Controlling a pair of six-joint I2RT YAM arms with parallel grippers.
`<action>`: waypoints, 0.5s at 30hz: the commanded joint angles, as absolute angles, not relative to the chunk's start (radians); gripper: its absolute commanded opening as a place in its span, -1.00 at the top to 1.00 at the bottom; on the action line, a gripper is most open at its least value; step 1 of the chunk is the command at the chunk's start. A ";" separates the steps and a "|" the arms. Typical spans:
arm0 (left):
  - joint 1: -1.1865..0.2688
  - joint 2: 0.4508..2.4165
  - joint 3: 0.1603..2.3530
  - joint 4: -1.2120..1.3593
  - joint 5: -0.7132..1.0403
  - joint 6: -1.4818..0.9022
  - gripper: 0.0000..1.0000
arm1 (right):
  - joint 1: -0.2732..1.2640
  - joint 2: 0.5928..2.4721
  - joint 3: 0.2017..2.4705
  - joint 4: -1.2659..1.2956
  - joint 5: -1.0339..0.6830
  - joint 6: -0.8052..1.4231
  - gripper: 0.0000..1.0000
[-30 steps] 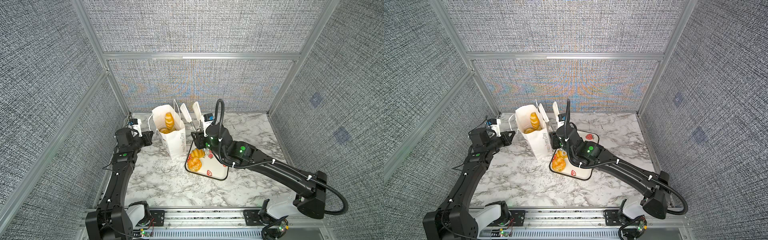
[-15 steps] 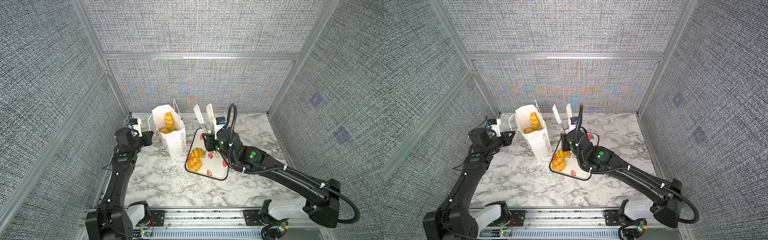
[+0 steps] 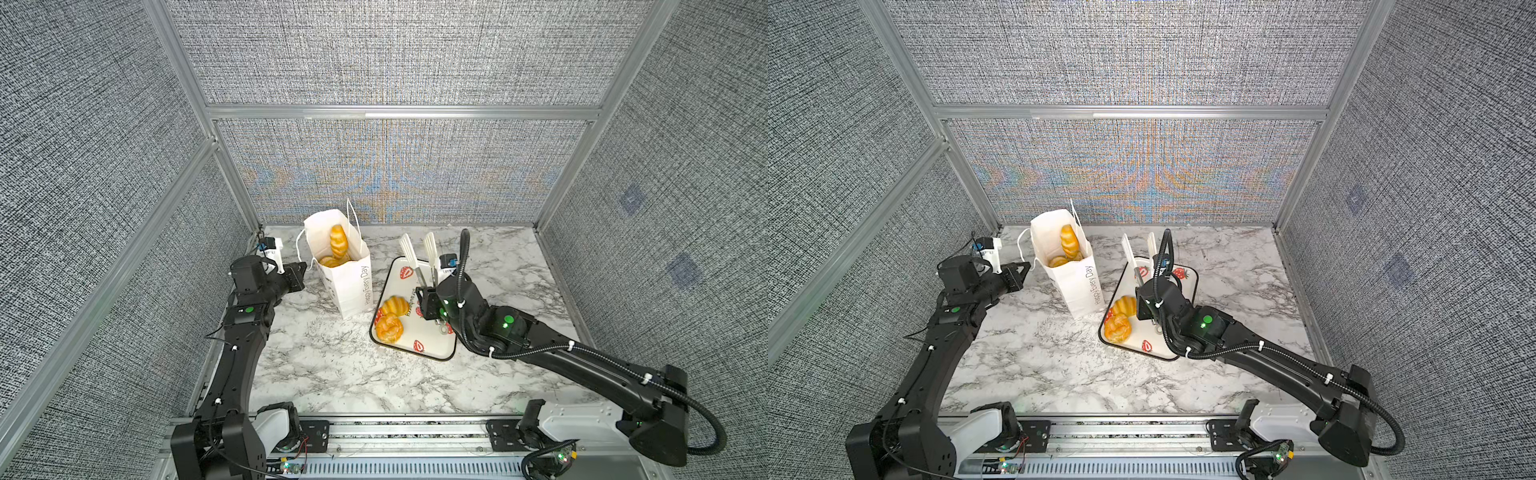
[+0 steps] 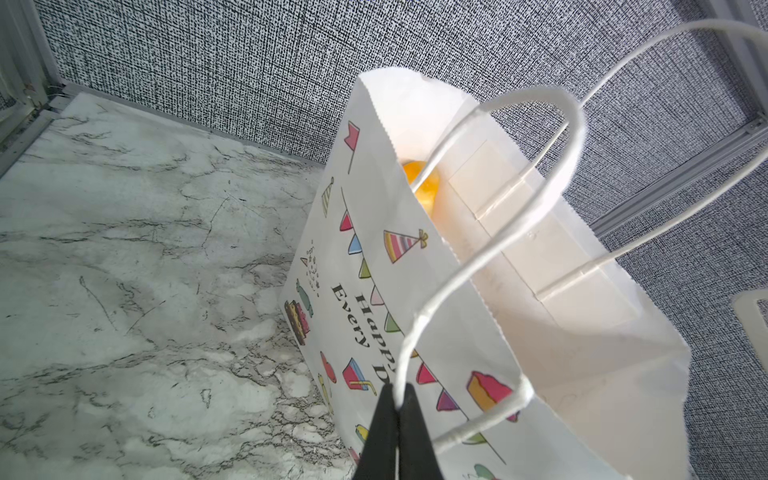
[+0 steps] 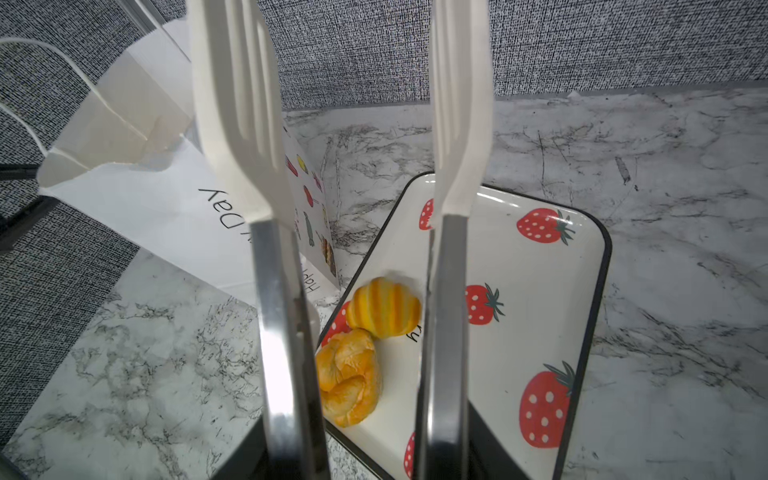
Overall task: Place the fake bread into the paper bag
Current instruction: 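Move the open tongs with the right gripper back over the tray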
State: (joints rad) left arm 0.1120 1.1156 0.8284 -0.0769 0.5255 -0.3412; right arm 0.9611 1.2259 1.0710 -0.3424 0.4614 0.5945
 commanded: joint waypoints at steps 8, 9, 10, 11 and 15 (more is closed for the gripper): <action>0.112 1.116 0.826 -0.063 0.525 -0.340 1.00 | 0.963 1.227 0.986 -0.353 0.377 0.690 0.02; 0.112 1.117 0.827 -0.063 0.526 -0.340 1.00 | 0.962 1.228 0.978 -0.353 0.370 0.697 0.03; 0.112 1.117 0.827 -0.063 0.526 -0.340 1.00 | 0.964 1.229 0.970 -0.353 0.360 0.705 0.03; 0.112 1.117 0.827 -0.063 0.525 -0.340 1.00 | 0.965 1.230 0.963 -0.354 0.351 0.711 0.03; 0.113 1.117 0.826 -0.063 0.526 -0.340 1.00 | 0.967 1.232 0.933 -0.349 0.317 0.738 0.03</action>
State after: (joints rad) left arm 0.1120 1.1156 0.8284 -0.0769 0.5255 -0.3412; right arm 0.9653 1.2308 0.9421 -0.3630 0.3443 0.6964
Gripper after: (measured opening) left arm 0.055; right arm 0.485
